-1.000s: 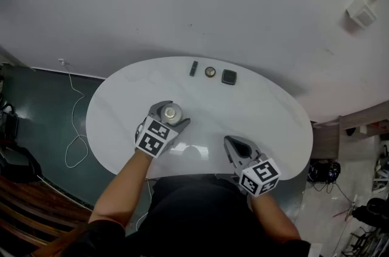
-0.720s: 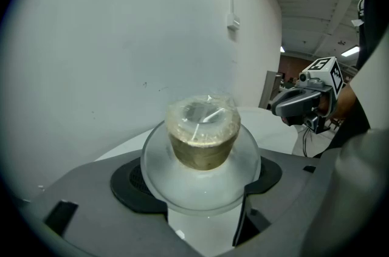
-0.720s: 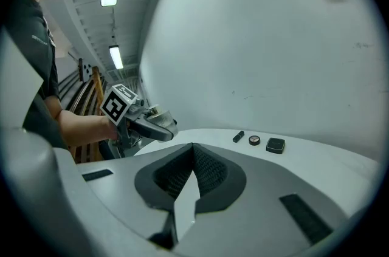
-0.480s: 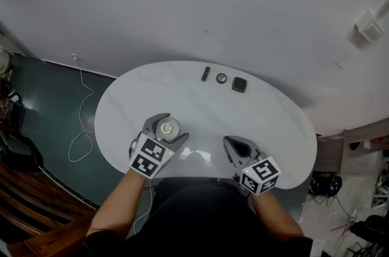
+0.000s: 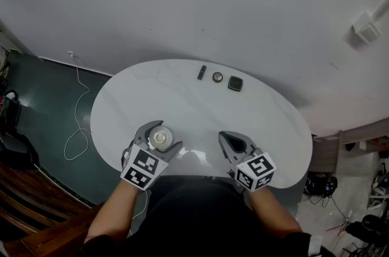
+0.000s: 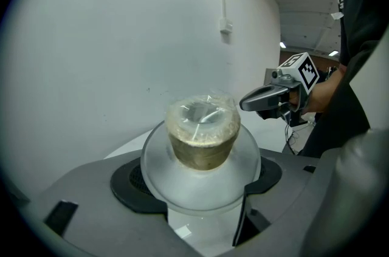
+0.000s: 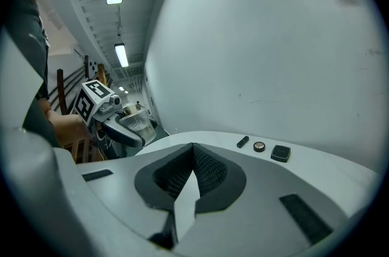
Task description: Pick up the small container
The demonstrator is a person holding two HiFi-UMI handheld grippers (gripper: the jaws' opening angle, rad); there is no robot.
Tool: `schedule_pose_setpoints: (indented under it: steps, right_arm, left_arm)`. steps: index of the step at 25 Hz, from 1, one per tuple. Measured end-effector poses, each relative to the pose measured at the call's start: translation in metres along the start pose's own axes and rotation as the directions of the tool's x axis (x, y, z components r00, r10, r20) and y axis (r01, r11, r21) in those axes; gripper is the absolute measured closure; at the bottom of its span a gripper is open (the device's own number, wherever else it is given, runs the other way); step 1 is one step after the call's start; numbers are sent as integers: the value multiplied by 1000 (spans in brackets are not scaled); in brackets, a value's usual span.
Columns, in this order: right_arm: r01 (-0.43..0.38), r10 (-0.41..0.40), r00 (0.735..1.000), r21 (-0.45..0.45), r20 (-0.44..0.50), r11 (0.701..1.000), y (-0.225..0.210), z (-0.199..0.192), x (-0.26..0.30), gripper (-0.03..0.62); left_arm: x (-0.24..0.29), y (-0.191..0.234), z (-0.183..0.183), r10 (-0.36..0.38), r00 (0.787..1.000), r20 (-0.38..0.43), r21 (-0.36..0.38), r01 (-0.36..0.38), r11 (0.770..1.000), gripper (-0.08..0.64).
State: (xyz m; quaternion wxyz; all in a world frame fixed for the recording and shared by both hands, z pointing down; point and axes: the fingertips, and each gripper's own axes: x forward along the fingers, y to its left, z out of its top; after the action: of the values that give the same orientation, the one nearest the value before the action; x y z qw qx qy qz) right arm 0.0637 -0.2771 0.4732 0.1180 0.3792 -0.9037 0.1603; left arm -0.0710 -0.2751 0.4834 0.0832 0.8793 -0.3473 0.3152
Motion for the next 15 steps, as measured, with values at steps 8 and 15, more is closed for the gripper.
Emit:
schedule_pose_setpoints:
  steps: [8, 15]
  right_arm:
    - [13, -13, 1000, 3, 10, 1000, -2, 2, -2, 597]
    - [19, -19, 1000, 6, 9, 1000, -3, 2, -2, 597]
  left_arm:
    - [0, -3, 3, 3, 1000, -3, 26, -3, 1000, 215]
    - [4, -5, 4, -8, 1000, -9, 32, 8, 999, 215]
